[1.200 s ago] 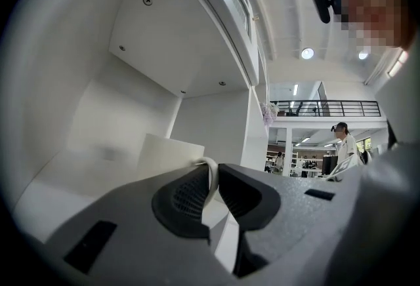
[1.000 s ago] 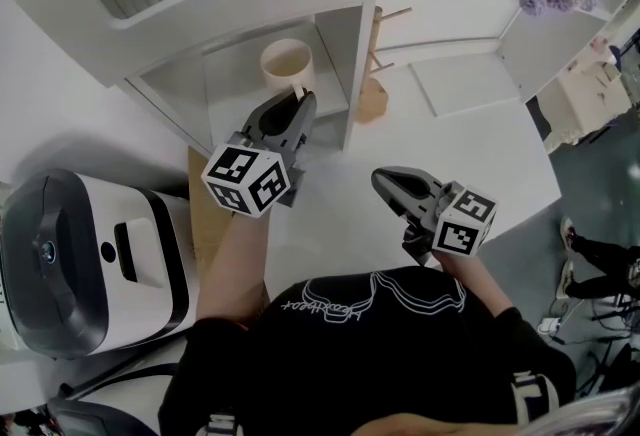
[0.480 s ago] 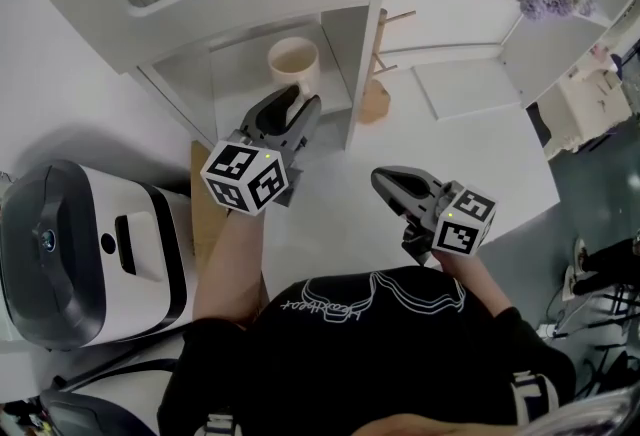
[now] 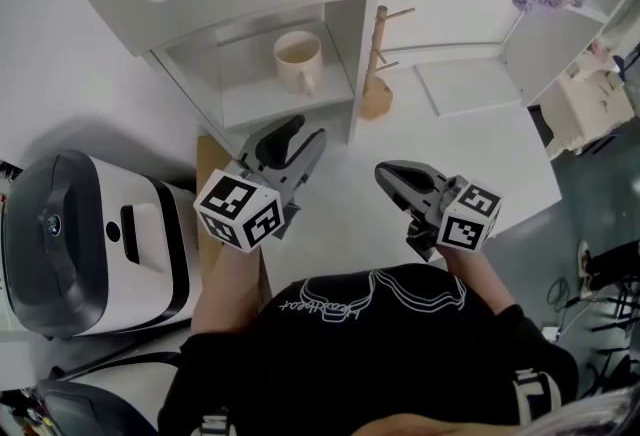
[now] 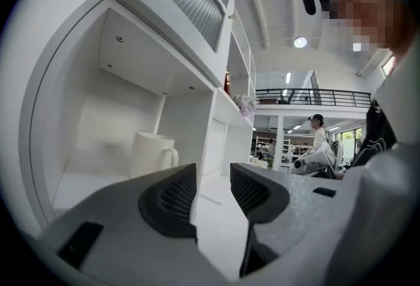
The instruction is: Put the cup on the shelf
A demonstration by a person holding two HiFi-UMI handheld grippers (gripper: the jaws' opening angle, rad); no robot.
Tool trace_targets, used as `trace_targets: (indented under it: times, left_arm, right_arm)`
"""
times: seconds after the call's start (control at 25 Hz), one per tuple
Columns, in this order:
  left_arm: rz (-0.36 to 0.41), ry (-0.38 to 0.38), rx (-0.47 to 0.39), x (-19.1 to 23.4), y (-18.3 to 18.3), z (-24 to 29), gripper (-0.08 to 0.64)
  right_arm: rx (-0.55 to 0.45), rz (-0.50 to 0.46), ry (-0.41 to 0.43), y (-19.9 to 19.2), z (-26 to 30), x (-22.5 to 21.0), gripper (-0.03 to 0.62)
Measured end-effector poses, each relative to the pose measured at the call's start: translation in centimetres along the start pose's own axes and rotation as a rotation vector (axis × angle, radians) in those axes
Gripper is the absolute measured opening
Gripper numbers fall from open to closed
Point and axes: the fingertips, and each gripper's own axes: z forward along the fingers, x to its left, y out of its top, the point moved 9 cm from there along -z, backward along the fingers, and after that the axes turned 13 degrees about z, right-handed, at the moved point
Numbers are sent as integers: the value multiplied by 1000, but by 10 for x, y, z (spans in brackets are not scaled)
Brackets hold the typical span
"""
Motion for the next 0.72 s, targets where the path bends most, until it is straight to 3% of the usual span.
trace_targets:
  times: [0.24, 0.48, 0.72]
  left_arm:
    - [-92, -115, 34, -37, -8, -17, 155]
    - [-151, -195, 31, -68, -17, -26, 24]
    - [-170, -185, 12, -74, -13, -32, 5]
  right_arm:
    - [-19, -29, 22, 4, -4, 15, 6]
    - [-15, -51, 35, 8, -6, 25, 6]
    - [-7, -71, 32, 3, -2, 33, 6]
